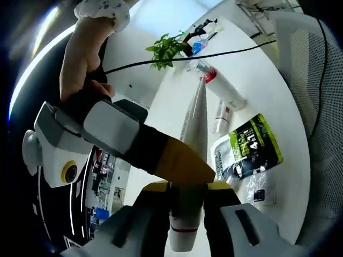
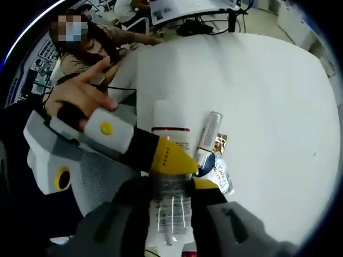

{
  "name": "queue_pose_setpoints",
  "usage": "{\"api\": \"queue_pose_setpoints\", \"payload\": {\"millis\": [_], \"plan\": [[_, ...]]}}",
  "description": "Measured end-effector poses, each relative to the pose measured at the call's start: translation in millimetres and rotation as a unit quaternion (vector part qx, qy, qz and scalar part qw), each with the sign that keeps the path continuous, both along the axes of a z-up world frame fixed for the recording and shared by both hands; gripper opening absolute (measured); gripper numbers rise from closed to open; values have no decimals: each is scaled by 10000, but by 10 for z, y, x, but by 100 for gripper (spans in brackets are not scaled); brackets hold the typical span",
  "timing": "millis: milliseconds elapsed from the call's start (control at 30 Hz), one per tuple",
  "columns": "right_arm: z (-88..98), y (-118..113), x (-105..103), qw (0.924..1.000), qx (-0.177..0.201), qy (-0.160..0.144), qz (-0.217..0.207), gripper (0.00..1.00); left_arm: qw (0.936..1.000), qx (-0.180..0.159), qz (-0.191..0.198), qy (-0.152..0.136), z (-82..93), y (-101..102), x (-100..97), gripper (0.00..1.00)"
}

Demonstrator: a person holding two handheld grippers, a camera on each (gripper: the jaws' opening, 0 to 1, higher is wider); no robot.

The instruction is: Arrange the skincare products in the storage area until every visible bottle or jar stands upright without overlapping.

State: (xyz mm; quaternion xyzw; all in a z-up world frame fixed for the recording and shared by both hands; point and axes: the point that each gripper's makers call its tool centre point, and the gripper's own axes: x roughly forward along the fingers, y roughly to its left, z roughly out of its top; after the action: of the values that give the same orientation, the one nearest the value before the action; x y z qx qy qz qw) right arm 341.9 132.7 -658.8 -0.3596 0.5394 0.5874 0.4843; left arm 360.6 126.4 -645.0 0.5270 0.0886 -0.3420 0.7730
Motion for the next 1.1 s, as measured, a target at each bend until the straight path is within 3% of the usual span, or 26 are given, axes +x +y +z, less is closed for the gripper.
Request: {"api": "queue_pose_setpoints", "payload": {"millis": [233, 400, 500, 600, 667, 833, 933, 1100], "plan": [[68, -111, -117, 9984, 487, 151, 232, 31, 9977, -321, 452, 396, 26, -75, -85, 14], [41, -183, -196, 9965, 679, 195, 450, 32, 9978, -149, 349, 539, 5, -171, -162, 13], [78, -197, -227, 9922, 1003, 149, 732, 34, 9975, -280, 286, 589, 4, -178, -184, 13], [154, -260, -229, 9907, 1210, 173, 590, 36, 9953, -466, 276, 805, -29, -184, -199, 12], [193, -261, -127, 9892, 1424, -76, 347, 33, 9943, -537, 268, 884, -59, -178, -187, 12], [343, -358, -82, 9833, 1814, -29, -123, 37, 9941, -547, 229, 912, -138, -162, -160, 12], [424, -437, 49, 9795, 1927, -565, -165, 35, 9904, -818, 254, 1080, -145, -183, -155, 12], [599, -546, -116, 9736, 2198, -575, -214, 45, 9838, -1209, 329, 1279, -165, -183, -69, 12]]}}
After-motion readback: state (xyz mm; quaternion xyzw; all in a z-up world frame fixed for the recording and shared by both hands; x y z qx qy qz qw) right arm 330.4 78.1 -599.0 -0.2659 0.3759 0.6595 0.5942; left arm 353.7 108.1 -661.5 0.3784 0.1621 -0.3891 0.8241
